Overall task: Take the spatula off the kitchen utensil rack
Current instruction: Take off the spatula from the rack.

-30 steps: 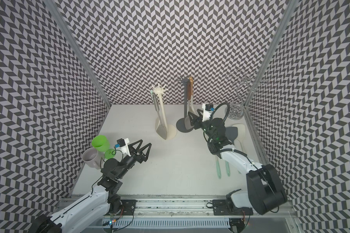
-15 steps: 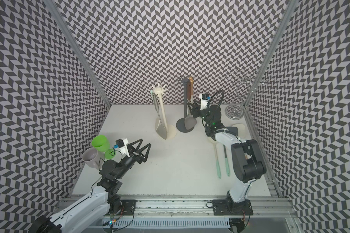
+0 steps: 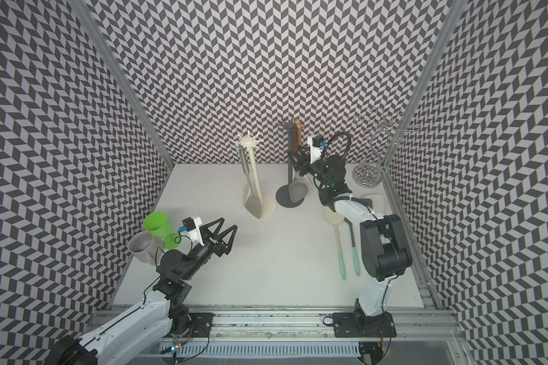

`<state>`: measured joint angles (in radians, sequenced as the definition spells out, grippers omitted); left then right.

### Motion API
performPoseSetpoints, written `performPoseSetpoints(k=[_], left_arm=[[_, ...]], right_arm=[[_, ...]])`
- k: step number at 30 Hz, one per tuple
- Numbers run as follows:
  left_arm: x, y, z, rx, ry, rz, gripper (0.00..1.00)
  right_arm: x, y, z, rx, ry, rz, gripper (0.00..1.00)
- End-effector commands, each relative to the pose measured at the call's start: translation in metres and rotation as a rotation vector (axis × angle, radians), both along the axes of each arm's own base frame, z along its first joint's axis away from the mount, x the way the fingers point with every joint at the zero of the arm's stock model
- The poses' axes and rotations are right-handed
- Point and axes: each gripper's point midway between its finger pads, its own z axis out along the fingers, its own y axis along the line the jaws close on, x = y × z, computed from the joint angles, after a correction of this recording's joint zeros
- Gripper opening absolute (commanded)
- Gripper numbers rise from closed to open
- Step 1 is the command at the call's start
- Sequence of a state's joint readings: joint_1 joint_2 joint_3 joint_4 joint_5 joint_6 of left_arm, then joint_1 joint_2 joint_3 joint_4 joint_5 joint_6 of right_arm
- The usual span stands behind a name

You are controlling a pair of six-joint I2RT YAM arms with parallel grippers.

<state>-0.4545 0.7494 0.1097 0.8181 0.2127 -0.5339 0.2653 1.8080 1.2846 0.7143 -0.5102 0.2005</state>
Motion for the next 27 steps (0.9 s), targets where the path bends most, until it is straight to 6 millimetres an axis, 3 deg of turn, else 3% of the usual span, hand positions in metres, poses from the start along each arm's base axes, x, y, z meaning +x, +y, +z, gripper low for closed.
performPoseSetpoints(k=[1,10,27], left_arm=[[-0.003,-0.001,0.008,-0.009,-0.036,-0.014,0.99],[-0.003,-0.002,0.008,-0.008,-0.034,-0.017,0.99],[-0.002,-0.002,0.007,-0.007,-0.033,-0.018,0.99]], right_arm=[[-0.002,0.006,0.017,-0.014,-0.087,0.032,0.52],[0.011,0.001,0.018,-0.027,-0.069,-0.028,0.44],[0.002,0.0,0.024,-0.095,-0.1,-0.045,0.19]])
